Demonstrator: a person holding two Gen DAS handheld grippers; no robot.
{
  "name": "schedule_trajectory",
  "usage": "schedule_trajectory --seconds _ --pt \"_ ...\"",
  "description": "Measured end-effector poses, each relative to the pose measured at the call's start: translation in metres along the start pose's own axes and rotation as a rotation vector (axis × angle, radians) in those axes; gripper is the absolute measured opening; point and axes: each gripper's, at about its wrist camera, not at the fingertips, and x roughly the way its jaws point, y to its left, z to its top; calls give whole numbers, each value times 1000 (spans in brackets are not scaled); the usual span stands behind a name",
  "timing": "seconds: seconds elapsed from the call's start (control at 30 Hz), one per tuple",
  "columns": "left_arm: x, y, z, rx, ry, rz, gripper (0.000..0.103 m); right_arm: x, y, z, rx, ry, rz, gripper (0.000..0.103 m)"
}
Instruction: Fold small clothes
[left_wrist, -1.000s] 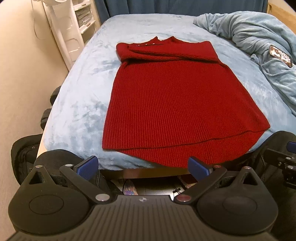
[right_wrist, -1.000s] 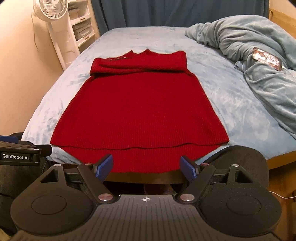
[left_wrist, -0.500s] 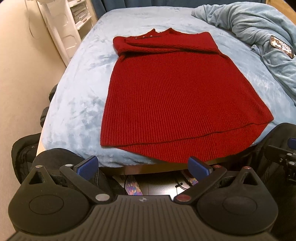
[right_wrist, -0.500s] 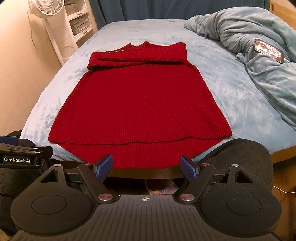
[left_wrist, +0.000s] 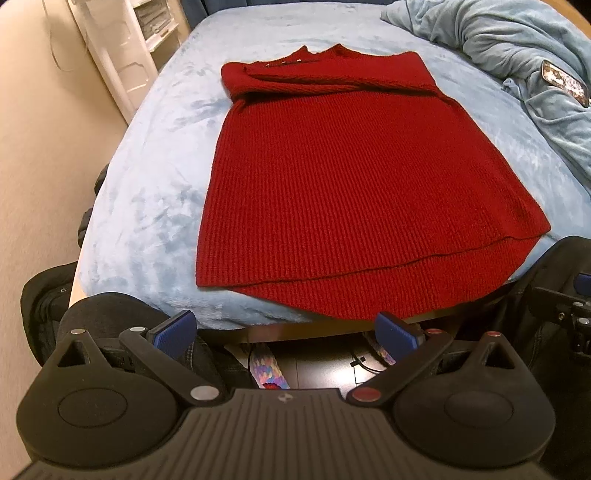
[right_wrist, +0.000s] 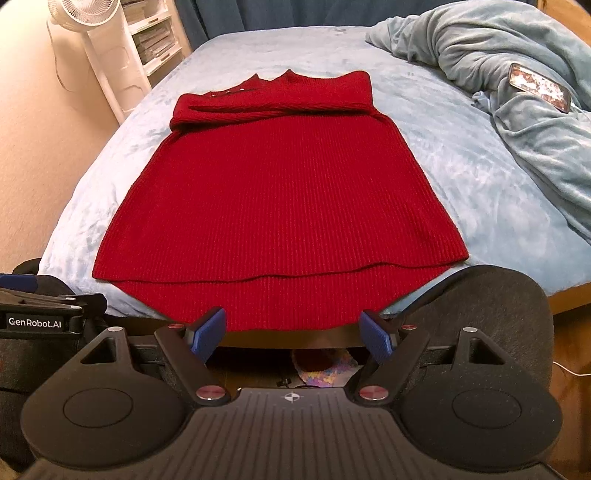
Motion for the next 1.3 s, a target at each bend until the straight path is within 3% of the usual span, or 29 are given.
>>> schedule_trajectory --seconds 0.27,0.5,0.57,0.7,0.83,0.97,1.1,1.2,1.3 --pt "18 6 8 1 14 6 103 9 -10 2 36 11 0 80" --pt "53 38 37 2 -76 132 103 27 -49 24 72 -86 -72 88" --pt "69 53 49 -22 -99 112 103 39 -69 35 56 -118 -114 89" --pt "113 79 73 -64 -71 65 103 78 -124 66 77 -123 -174 90" --pt "161 91 90 -79 27 -11 103 131 -182 95 188 -28 -186 90" --pt "196 94 98 -108 109 -30 103 172 -217 113 256 23 -214 90" --pt "204 97 102 -162 117 -64 103 197 -236 125 323 40 -174 90" --pt "202 96 102 -159 119 -73 103 217 -236 119 343 106 -107 94" --pt "193 90 97 -116 140 -156 103 215 -224 114 276 115 -62 95"
